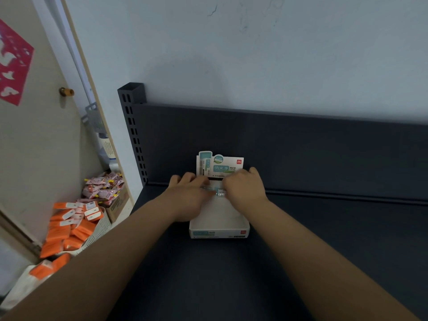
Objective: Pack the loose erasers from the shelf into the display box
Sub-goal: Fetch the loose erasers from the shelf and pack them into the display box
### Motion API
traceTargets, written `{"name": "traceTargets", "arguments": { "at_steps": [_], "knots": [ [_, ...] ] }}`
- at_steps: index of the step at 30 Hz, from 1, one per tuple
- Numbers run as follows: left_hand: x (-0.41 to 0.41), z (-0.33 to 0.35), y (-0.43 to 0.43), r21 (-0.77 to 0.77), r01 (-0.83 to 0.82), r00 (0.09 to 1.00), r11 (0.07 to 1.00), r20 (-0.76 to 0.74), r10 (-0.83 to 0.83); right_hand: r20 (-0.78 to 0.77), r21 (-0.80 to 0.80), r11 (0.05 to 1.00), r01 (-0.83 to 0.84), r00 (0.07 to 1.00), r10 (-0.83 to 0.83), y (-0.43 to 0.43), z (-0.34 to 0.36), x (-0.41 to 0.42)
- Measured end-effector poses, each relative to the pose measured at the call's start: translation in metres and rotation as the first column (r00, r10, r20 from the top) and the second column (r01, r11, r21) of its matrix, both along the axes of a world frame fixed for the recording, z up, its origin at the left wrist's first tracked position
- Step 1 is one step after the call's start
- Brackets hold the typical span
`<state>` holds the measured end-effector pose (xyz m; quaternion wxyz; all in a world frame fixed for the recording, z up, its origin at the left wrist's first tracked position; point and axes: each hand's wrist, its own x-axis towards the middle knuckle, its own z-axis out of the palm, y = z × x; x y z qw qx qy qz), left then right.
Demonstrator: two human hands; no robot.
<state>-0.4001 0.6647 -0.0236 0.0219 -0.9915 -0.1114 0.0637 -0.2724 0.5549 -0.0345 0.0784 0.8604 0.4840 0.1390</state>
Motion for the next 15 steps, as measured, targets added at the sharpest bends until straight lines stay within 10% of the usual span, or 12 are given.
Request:
{"name": "traceTargets", "arguments": {
  "at_steps": [15],
  "knots": [
    [0.003, -0.005, 0.000, -0.087, -0.042, 0.999, 0.995, -0.002, 0.042, -0.036, 0.074, 0.996, 0.041, 0.999, -0.039, -0.012, -0.005, 0.000]
  ]
}}
